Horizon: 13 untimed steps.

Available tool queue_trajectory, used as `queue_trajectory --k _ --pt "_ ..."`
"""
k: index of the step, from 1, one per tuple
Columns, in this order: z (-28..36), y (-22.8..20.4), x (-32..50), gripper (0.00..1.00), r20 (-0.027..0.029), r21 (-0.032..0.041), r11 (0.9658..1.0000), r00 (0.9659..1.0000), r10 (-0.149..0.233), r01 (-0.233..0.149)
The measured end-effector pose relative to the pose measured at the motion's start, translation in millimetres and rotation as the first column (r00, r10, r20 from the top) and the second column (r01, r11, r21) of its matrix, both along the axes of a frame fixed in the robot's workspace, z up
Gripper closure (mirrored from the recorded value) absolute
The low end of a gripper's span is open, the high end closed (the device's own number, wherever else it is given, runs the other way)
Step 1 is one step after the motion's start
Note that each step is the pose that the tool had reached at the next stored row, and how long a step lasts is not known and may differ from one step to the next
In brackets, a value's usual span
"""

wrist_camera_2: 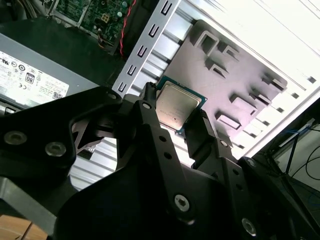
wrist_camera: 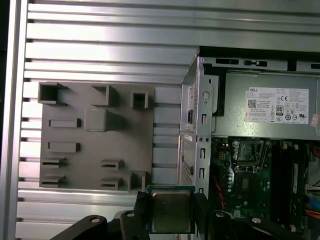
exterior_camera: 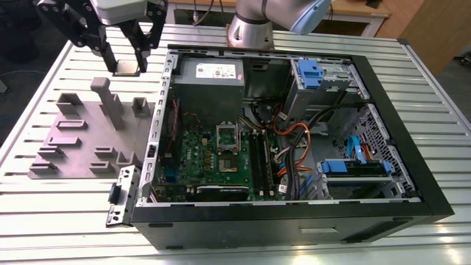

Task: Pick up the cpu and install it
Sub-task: 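Pick up the cpu and move it towards the insertion slot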

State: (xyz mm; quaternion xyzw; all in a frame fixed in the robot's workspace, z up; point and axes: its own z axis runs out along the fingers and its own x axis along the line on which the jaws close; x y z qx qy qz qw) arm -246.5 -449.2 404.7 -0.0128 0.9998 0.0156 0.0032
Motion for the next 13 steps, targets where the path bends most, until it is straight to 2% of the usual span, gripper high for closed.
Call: queue_trajectory --k 13 --pt "-0.3 -1.6 3.3 0.53 0.0 -0.0003 1.0 1.0 0.0 0.0"
